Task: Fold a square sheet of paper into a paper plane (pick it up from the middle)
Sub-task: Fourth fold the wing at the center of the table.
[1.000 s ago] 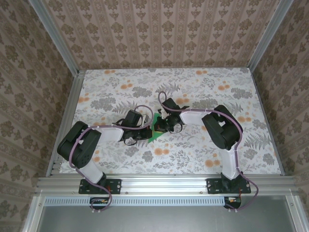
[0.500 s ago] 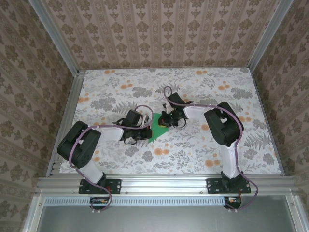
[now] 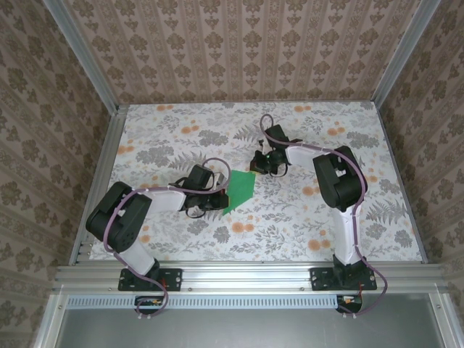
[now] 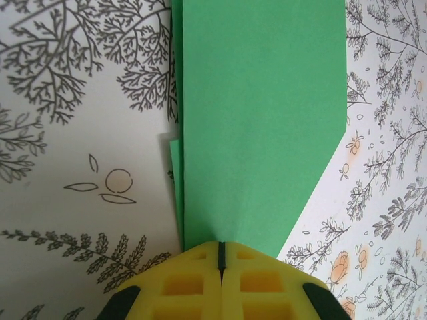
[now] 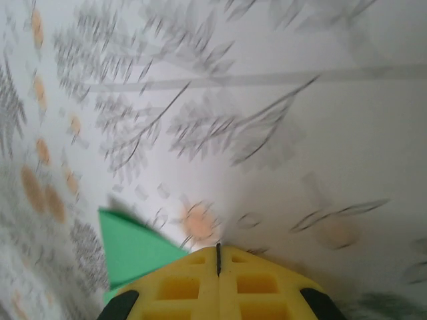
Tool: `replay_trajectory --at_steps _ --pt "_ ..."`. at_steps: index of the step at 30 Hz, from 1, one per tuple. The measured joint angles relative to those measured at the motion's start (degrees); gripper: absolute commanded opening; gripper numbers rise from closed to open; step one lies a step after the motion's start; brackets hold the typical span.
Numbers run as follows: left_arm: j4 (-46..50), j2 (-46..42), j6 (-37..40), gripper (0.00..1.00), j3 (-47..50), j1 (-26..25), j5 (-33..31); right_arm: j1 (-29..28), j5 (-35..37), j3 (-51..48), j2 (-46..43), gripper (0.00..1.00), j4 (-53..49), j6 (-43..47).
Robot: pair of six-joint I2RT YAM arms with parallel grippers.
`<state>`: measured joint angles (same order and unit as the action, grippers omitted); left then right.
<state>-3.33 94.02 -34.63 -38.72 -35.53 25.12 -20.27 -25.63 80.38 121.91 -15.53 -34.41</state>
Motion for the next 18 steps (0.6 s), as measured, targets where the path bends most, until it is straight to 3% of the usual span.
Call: replay_trajectory --at_steps 6,13,18 --pt "2.12 -0.02 -0.02 0.00 -0.85 0.00 0.63 2.38 3.17 1.33 -0.24 0.14 -1.07 0.28" --pt "7.98 -2.32 -0.61 0.28 -2.69 0.00 -0.09 1.73 2.64 -5.11 -9.46 0.37 0.11 -0.37" --pt "8.22 -6.95 -1.55 0.41 -4.02 0.83 -1.05 0.11 1.42 -12.20 -17.11 0.45 3.96 -2.82"
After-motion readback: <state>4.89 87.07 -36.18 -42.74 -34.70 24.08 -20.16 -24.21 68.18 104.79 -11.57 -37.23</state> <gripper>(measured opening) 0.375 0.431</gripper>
